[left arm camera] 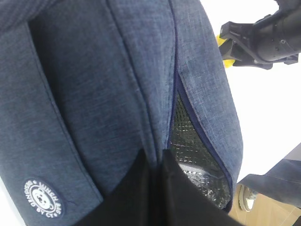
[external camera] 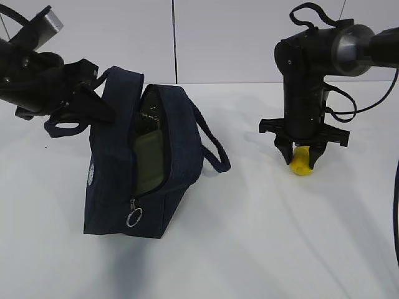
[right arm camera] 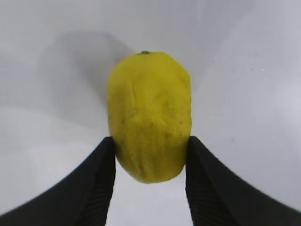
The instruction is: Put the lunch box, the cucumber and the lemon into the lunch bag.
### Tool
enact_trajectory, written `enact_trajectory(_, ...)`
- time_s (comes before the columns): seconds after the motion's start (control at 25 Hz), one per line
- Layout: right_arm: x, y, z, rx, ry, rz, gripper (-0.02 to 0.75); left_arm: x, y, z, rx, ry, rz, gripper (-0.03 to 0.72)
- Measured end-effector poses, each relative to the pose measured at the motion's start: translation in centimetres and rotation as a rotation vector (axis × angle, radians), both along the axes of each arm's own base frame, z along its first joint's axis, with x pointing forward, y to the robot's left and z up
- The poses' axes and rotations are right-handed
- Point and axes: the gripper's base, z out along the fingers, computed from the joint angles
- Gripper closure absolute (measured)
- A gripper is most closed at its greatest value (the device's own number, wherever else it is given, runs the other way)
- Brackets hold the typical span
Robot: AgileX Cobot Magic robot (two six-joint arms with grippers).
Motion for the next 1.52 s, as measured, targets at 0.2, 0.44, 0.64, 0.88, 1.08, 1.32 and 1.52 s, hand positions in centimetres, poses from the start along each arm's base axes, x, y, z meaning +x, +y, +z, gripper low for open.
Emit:
enact_trajectory(0.2,0.1,0.0,0.2,-0.004,-0.008,0.002,0.388,0.0,0.0,0.0,0.0,0.0,0.0,0.689)
enact_trajectory(0.44,0.1,0.0,0.2,-0.007,-0.009,0.004,0.389,0.0,0.0,0.0,0.0,0.0,0.0,0.689)
enact_trajectory(0.64,0.1,0.1,0.2,0.007,0.003,0.05,0.39,0.0,0.0,0.0,0.002,0.0,-0.001,0.689)
enact_trajectory(0.88,1.1,0.7,1.9,0.054,-0.042,0.125,0.391,0.0,0.0,0.0,0.002,0.0,-0.001,0.689)
enact_trajectory(1.08,2.4,1.3,4.7,0.078,-0.119,0.291,0.391,0.0,0.0,0.0,0.002,0.0,-0.001,0.689)
enact_trajectory(1.32,2.1,3.1,6.8,0.281,-0.139,0.444,0.391,0.0,0.0,0.0,0.002,0.0,-0.001,0.689)
enact_trajectory(1.52,1.3,4.0,9.5,0.39,-0.189,0.564,0.391,0.0,0.0,0.0,0.003,-0.001,-0.002,0.689)
